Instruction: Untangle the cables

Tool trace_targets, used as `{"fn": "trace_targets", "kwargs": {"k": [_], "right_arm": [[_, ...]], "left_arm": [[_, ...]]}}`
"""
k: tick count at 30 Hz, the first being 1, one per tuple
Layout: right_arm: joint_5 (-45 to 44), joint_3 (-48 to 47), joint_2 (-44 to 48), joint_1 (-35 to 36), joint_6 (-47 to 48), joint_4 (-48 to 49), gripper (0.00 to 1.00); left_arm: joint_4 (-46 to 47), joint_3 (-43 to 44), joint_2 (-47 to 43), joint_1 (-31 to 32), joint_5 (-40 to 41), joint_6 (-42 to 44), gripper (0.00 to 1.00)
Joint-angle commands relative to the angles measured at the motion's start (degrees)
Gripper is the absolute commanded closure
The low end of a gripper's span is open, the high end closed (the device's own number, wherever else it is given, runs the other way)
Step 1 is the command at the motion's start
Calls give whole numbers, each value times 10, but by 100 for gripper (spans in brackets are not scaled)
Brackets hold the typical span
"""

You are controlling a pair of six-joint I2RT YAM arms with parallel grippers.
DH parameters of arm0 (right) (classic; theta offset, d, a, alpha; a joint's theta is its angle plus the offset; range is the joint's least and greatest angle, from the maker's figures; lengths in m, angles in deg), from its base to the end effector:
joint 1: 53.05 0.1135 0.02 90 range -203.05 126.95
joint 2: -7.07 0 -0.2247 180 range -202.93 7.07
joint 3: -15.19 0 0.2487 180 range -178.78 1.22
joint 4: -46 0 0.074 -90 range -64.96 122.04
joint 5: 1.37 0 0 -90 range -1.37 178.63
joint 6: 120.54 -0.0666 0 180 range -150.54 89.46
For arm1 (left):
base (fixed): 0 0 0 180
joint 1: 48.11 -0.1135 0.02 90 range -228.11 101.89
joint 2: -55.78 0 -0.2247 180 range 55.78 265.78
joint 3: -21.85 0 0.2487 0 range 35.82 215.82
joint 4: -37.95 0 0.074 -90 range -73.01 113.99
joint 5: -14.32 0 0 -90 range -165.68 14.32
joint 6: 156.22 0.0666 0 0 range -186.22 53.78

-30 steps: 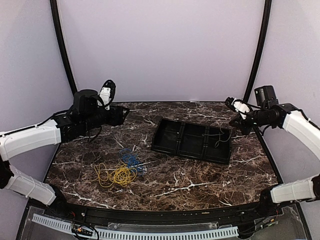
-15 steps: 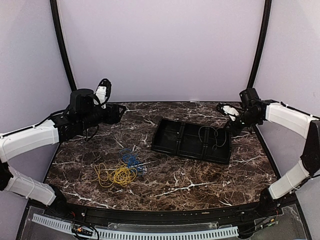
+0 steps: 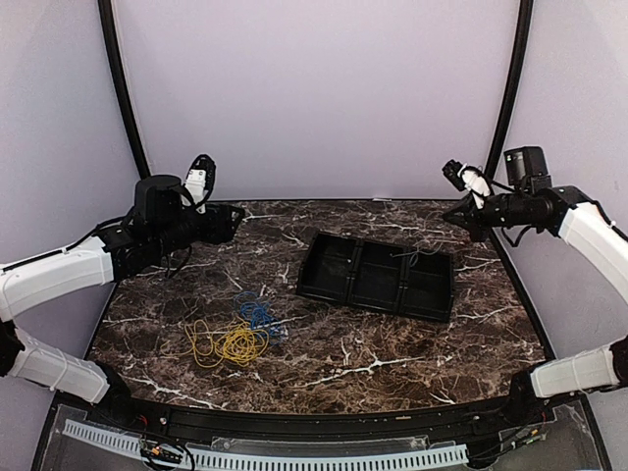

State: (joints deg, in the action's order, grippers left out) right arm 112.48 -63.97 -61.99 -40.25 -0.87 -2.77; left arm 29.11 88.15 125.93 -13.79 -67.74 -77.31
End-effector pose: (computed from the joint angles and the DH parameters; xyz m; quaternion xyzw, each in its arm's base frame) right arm 0.2767 0.0905 0.2827 -0.4028 0.7896 0.1221 0.4465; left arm 0.2764 -0.1775 0.2774 0.1145 0.7718 -0.1906 0.5957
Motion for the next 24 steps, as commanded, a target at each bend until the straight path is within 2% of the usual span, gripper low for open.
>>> {"fn": "trace_targets", "kwargs": {"k": [1,7,15,24], "right_arm": [[31,-10,18,-6,-5,-15,100],[-23,31,50,-8,10,-5,100],[-56,36,65,-10,30,-19,100],[-60,78,0,-10,40,2,100]], "left_arm": [[13,-5,-15,-4,-2,5,34],[10,-5,-16,-4,-3,5,34],[10,-5,-17,-4,-3,7,34],[9,-5,-16,-4,-13,4,34]]}}
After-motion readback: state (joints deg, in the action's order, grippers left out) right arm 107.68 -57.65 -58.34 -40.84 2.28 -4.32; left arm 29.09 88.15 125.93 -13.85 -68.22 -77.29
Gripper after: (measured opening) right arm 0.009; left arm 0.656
